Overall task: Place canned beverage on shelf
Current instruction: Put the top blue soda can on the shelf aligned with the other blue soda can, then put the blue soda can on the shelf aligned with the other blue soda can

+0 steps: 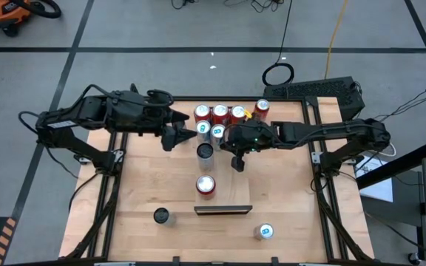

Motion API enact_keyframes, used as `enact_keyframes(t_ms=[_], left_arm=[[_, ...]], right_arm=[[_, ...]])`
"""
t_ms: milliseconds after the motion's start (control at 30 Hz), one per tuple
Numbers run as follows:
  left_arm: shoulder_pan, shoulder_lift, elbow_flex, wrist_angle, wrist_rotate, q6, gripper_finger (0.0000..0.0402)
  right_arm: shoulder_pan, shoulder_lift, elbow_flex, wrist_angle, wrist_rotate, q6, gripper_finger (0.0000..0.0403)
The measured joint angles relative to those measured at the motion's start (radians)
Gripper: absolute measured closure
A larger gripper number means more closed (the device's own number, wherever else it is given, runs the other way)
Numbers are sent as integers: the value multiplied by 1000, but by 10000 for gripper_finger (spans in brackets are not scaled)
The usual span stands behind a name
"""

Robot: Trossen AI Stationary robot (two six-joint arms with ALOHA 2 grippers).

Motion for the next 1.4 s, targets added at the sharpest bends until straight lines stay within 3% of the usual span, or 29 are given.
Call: enact_keyframes(t_ms=[933,1167,1400], left_arm=[[-1,24,0,1,0,0,6],[-1,24,0,0,0,7,6],[-1,24,0,2,0,27,6]], right_arm=[[-23,-22,0,21,-31,12,403],[16,-187,0,-194,-52,104,403],[61,-346,0,-417,-255,270,403]])
